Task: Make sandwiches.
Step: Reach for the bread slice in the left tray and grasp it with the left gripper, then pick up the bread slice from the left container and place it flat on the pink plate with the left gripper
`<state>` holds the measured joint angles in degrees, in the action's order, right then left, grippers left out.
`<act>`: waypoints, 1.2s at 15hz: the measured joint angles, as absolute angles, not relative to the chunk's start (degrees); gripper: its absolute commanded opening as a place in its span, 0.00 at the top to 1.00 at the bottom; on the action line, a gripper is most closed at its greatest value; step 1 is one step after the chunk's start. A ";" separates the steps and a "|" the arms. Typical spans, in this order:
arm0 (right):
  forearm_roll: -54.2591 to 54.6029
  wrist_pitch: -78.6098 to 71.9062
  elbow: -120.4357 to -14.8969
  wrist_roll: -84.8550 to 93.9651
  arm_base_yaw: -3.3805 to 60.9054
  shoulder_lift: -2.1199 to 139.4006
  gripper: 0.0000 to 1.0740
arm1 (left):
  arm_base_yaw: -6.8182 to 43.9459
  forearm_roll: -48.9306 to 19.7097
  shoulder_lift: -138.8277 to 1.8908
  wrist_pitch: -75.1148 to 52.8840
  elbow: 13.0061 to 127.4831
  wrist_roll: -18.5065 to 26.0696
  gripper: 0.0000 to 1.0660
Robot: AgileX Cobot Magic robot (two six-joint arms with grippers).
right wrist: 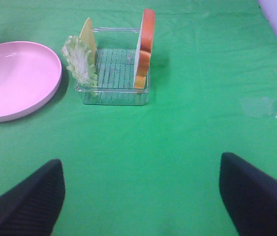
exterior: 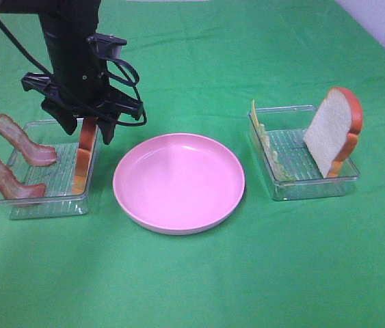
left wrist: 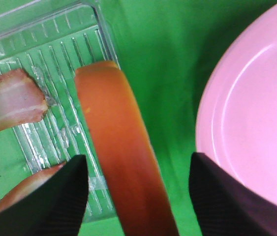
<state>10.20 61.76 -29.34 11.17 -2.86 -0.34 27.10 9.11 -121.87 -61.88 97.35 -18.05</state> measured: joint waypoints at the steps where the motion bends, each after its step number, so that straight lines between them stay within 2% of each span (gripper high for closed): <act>1: 10.20 61.76 -29.34 11.17 -2.86 -0.34 0.25 | 27.10 9.11 -121.87 -61.94 97.35 -18.05 0.68; 5: 10.20 61.76 -29.34 11.17 -2.86 -0.34 0.25 | 27.04 9.91 -121.87 -62.74 97.35 -18.28 0.92; 7: 10.20 61.76 -29.34 11.17 -2.86 -0.34 0.25 | 27.04 9.91 -121.87 -63.25 97.35 -18.28 1.00; 13: 10.20 61.76 -29.34 11.17 -2.86 -0.34 0.25 | 27.04 9.45 -113.33 -66.18 97.35 -17.82 1.00; 15: 10.20 61.76 -29.34 11.17 -2.86 -0.34 0.25 | 26.81 7.62 -108.92 -66.23 97.35 -15.24 1.00; 16: 10.20 61.76 -29.34 11.17 -2.86 -0.34 0.25 | 25.84 3.84 -106.80 -66.23 97.35 -12.72 1.00; 18: 10.20 61.76 -29.34 11.17 -2.86 -0.34 0.25 | 21.43 -8.02 -104.51 -66.18 97.35 -4.47 1.00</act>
<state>10.20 61.76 -29.34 11.17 -2.86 -0.34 21.43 -8.02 -104.51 -66.18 97.35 -4.47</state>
